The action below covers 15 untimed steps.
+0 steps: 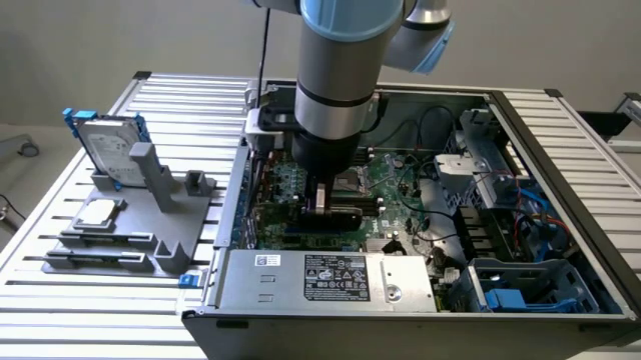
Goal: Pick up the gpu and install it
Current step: 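Insert the gpu into the slot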
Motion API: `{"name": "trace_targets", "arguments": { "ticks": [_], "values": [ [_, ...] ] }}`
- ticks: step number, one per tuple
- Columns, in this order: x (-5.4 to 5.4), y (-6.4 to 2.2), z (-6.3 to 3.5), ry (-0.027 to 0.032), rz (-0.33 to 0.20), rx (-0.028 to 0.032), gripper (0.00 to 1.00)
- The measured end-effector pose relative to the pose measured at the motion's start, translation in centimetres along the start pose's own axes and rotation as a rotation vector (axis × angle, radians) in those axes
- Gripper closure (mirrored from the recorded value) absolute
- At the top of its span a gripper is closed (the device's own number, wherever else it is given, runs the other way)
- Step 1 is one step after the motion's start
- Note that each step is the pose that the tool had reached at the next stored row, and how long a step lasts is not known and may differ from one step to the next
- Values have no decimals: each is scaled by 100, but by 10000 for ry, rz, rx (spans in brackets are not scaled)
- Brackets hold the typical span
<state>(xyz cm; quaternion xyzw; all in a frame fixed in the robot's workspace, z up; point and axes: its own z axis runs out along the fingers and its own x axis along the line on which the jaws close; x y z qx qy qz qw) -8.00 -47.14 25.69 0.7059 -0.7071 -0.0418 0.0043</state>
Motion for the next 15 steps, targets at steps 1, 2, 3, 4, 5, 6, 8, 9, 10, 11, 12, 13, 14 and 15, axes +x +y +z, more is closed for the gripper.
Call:
{"name": "trace_targets", "arguments": {
  "ticks": [1, 2, 3, 4, 5, 6, 8, 9, 10, 11, 12, 13, 14, 15],
  "values": [
    [0, 1, 2, 0, 0, 0, 73],
    [0, 2, 5, 0, 0, 0, 73],
    [0, 3, 8, -1, 0, 1, 73],
    [1, 3, 13, -2, 0, 1, 73],
    [1, 3, 16, 0, 0, 1, 73],
    [1, 4, 17, 3, 0, -1, 73],
    [2, 4, 20, 4, 0, -1, 73],
    [2, 4, 21, 2, 0, -1, 73],
    [1, 4, 22, 0, 0, -1, 73],
    [1, 4, 23, -4, 1, -2, 72],
    [1, 4, 23, -4, 0, -1, 72],
    [1, 4, 19, -3, 1, -1, 66],
    [0, 5, 8, 0, 1, -2, 66],
    [0, 6, -5, -1, 1, -1, 60]
  ]
}}
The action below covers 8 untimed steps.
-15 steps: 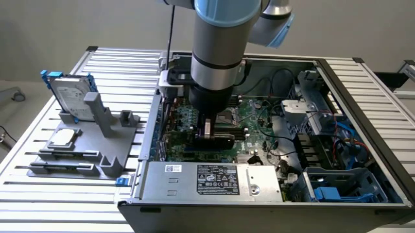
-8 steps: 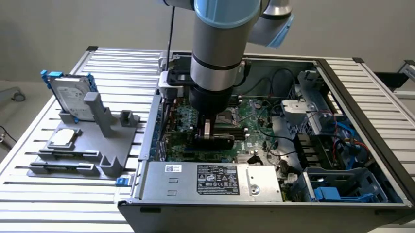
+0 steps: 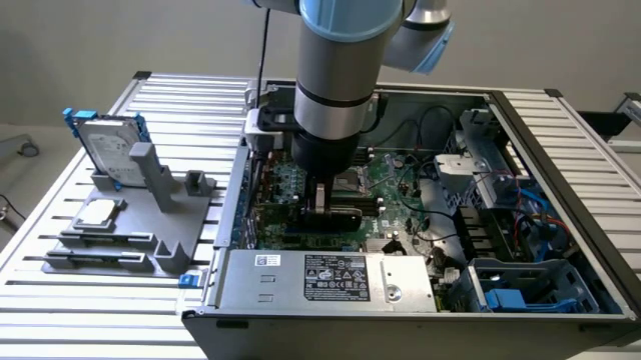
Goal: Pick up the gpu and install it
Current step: 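Insert the gpu into the slot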
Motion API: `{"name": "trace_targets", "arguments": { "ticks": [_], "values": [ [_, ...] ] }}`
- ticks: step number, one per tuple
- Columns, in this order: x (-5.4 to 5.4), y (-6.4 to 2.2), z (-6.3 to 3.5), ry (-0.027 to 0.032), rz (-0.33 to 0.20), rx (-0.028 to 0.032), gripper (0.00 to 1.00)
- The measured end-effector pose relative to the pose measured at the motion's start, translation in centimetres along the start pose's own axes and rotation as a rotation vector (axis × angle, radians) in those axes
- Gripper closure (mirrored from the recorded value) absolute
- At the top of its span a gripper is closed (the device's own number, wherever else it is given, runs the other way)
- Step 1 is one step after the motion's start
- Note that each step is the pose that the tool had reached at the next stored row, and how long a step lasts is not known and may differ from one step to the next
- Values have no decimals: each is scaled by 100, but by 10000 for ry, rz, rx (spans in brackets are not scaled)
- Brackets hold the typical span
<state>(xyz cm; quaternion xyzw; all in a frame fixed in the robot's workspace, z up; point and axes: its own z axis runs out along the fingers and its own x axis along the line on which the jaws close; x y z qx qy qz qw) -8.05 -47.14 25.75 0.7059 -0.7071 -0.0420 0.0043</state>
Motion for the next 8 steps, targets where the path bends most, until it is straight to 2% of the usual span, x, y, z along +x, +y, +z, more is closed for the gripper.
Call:
{"name": "trace_targets", "arguments": {
  "ticks": [1, 2, 3, 8],
  "values": [
    [-1, 1, -18, 1, 0, -1, 54],
    [-2, 2, -41, 2, 0, -2, 54],
    [-4, 4, -68, 1, -1, -2, 47],
    [-15, 21, -266, 4, -1, -5, 47]
  ]
}}
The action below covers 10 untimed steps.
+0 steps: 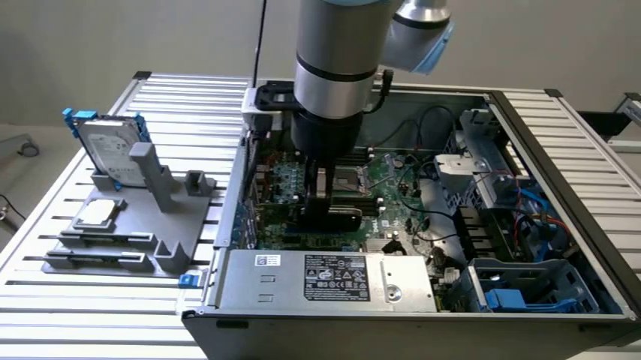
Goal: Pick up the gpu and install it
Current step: 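Insert the gpu into the slot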
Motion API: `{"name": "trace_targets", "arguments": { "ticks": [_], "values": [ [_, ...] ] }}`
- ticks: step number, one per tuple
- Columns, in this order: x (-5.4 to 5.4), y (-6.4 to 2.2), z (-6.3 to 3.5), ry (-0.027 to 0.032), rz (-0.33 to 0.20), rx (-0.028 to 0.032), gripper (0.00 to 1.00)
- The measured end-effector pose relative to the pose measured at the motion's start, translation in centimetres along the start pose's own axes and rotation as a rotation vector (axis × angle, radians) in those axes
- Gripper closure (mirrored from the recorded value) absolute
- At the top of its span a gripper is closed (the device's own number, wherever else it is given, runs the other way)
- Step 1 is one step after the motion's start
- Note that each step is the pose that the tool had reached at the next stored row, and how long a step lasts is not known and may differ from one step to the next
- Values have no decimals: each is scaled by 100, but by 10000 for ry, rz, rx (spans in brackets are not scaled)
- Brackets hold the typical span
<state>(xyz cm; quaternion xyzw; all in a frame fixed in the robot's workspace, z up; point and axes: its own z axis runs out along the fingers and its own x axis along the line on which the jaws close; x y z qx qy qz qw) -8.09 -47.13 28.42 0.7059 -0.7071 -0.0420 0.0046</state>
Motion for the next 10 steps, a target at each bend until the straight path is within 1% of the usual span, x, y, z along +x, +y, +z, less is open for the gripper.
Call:
{"name": "trace_targets", "arguments": {
  "ticks": [3, 5, 6, 7, 8, 10],
  "values": [
    [-7, 11, -130, -2, 0, -1, 47],
    [-11, 16, -195, -2, 0, -2, 47],
    [-13, 18, -222, -1, 0, -3, 49],
    [-14, 20, -241, -2, 0, -3, 56],
    [-16, 21, -254, -2, 0, -3, 56],
    [-16, 21, -258, -4, 0, -2, 68]
  ]
}}
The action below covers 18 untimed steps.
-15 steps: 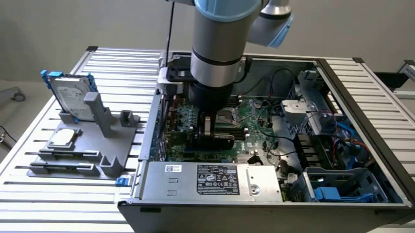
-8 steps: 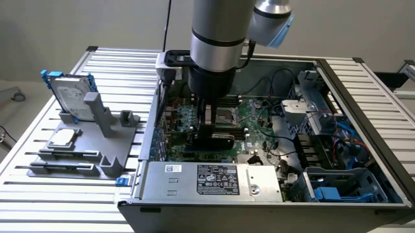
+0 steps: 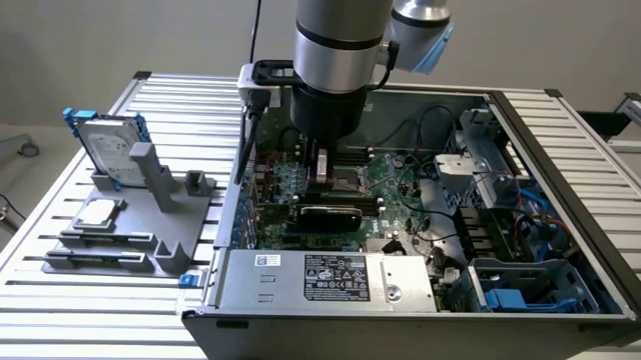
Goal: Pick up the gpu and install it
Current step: 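Insert the gpu into the slot, then press down on the gpu until it lock into place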
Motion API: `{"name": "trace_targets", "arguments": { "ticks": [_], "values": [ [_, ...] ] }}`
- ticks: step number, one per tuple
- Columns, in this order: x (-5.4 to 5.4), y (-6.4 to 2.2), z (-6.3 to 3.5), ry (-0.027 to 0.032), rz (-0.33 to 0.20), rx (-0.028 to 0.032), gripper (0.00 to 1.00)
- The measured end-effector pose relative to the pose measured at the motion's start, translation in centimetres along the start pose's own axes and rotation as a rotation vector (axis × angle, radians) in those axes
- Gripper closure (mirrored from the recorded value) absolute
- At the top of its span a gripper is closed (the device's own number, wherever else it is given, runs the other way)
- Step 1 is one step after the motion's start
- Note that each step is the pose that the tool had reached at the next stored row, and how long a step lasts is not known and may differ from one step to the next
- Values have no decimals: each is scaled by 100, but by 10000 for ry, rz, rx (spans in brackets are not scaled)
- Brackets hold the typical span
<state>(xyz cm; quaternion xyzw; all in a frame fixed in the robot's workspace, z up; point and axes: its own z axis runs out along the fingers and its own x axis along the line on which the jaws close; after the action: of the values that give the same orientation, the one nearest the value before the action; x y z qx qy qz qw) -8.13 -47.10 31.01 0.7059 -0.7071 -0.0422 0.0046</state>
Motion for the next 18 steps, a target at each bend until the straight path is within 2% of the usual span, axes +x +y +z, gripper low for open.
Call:
{"name": "trace_targets", "arguments": {
  "ticks": [1, 3, 4, 6, 18],
  "values": [
    [0, 0, 0, 0, 0, 0, 68],
    [0, 0, -1, 2, 0, -2, 80],
    [0, 0, -1, 2, 0, -2, 80],
    [0, 0, -1, 4, 1, -4, 89],
    [0, 0, -1, 7, 1, -9, 89]
  ]
}}
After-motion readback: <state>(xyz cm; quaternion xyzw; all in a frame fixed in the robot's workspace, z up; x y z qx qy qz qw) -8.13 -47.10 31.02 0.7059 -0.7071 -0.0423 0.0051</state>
